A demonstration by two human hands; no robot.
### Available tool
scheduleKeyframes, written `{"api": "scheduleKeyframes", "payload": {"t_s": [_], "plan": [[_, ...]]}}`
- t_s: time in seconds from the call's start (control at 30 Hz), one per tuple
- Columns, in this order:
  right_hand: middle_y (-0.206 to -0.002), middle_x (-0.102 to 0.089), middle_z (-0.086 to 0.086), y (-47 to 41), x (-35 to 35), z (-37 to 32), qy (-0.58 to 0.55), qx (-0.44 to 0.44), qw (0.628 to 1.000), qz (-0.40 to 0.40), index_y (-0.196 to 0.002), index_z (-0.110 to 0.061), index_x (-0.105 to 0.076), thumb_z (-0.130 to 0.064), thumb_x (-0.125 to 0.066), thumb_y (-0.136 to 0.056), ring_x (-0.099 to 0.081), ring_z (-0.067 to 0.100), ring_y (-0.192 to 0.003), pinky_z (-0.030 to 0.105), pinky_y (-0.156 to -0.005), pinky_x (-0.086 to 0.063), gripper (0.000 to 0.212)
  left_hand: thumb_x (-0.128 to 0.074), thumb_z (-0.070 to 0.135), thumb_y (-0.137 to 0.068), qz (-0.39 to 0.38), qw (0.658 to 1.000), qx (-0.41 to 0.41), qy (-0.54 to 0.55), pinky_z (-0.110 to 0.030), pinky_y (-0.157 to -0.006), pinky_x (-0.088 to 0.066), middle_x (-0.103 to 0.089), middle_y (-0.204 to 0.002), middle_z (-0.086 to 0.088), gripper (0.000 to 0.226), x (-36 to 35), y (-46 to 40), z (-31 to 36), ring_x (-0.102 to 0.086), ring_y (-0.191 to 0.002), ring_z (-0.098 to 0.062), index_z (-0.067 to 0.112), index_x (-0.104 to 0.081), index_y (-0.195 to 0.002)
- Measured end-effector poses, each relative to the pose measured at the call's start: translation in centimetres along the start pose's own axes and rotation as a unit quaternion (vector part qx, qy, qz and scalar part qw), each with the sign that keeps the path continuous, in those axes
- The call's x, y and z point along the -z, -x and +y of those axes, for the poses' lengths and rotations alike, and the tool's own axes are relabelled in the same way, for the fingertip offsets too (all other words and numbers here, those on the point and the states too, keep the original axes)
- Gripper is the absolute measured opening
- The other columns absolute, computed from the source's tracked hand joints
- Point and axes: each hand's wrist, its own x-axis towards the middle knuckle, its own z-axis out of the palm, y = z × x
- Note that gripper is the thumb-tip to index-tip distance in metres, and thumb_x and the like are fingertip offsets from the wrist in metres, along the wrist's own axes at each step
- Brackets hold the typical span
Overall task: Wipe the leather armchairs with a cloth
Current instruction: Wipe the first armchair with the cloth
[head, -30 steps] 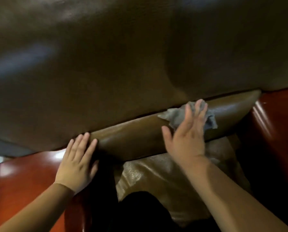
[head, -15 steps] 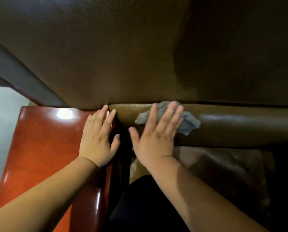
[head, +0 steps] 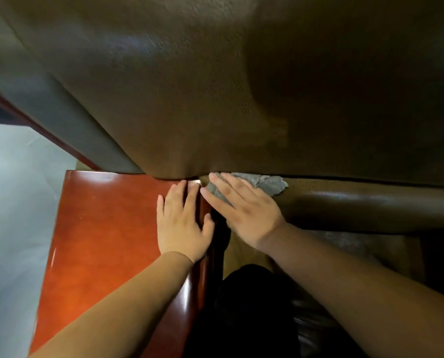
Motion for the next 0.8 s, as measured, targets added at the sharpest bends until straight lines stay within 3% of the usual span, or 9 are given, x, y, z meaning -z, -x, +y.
{"api": "scheduleKeyframes", "payload": {"t_s": [0.07, 0.13, 0.23, 0.4, 0.53, 0.67, 0.8], "plan": [[-0.163, -0.041, 0.010, 0.0, 0.5, 1.1, -0.049, 0.014, 0.999, 0.003, -0.159, -0.014, -0.040, -0.011, -0.050, -0.107, -0.042, 0.025, -0.149, 0.040, -0.121, -0.039, 0.054, -0.053, 0.049, -0.087, -0.008, 1.000, 0.005, 0.003, -0.054, -0.130, -0.010, -0.035, -0.167, -0.011, 0.078, 0.0, -0.1, 0.0, -0.028, -0.156, -0.032, 0.021, -0.044, -0.159], [-0.163, -0.041, 0.009, 0.2, 1.1, 2.4, -0.062, 0.021, 0.997, -0.042, -0.158, -0.011, -0.039, -0.010, -0.064, -0.098, -0.044, 0.024, -0.147, 0.041, -0.113, -0.047, 0.065, -0.055, 0.051, -0.087, -0.018, 1.000, 0.000, 0.006, -0.056, -0.130, -0.011, -0.035, -0.166, -0.012, 0.078, -0.1, -0.2, -0.2, -0.027, -0.156, -0.033, 0.020, -0.044, -0.158], [-0.160, -0.044, 0.007, 0.0, 1.0, 2.8, -0.063, 0.012, 0.997, -0.041, -0.149, -0.011, -0.051, -0.014, -0.065, -0.099, -0.045, 0.024, -0.145, 0.040, -0.107, -0.050, 0.052, -0.057, 0.057, -0.086, -0.035, 0.999, -0.005, -0.007, -0.059, -0.129, -0.013, -0.034, -0.165, -0.014, 0.083, -0.3, -0.5, -0.3, -0.026, -0.156, -0.035, 0.018, -0.042, -0.158], [-0.133, -0.060, 0.004, -0.9, 0.5, 1.5, -0.103, -0.032, 0.994, 0.015, -0.120, -0.014, -0.067, -0.024, -0.074, -0.094, -0.057, 0.026, -0.123, 0.043, -0.092, -0.051, 0.029, -0.060, 0.061, -0.083, -0.023, 0.999, -0.019, -0.023, -0.062, -0.129, -0.011, -0.034, -0.163, -0.018, 0.089, -1.0, -0.7, -0.4, -0.026, -0.155, -0.040, 0.013, -0.042, -0.156], [-0.113, -0.068, 0.005, -1.1, 1.8, 1.3, -0.076, -0.024, 0.996, -0.027, -0.105, -0.014, -0.073, -0.031, -0.077, -0.088, -0.064, 0.029, -0.102, 0.042, -0.085, -0.052, 0.024, -0.060, 0.061, -0.081, -0.015, 0.999, -0.029, -0.037, -0.062, -0.129, -0.009, -0.034, -0.162, -0.020, 0.091, -1.4, -0.7, -0.3, -0.026, -0.154, -0.042, 0.010, -0.043, -0.154], [-0.097, -0.064, 0.002, 0.3, 3.5, 0.5, -0.122, -0.093, 0.985, -0.074, -0.097, -0.018, -0.072, -0.041, -0.065, -0.094, -0.061, 0.025, -0.093, 0.041, -0.084, -0.049, 0.023, -0.064, 0.062, -0.079, 0.003, 0.999, -0.028, -0.041, -0.062, -0.129, -0.010, -0.034, -0.160, -0.020, 0.094, -1.8, -0.6, 0.0, -0.028, -0.152, -0.042, 0.009, -0.043, -0.154], [-0.112, -0.059, 0.000, 3.1, 4.1, 0.7, -0.193, -0.184, 0.947, -0.180, -0.112, -0.022, -0.066, -0.049, -0.047, -0.103, -0.056, 0.024, -0.108, 0.039, -0.095, -0.044, 0.034, -0.061, 0.060, -0.078, 0.009, 0.998, -0.019, -0.054, -0.063, -0.127, -0.016, -0.034, -0.158, -0.019, 0.091, -1.4, -0.5, 0.7, -0.029, -0.151, -0.042, 0.011, -0.042, -0.152]]}}
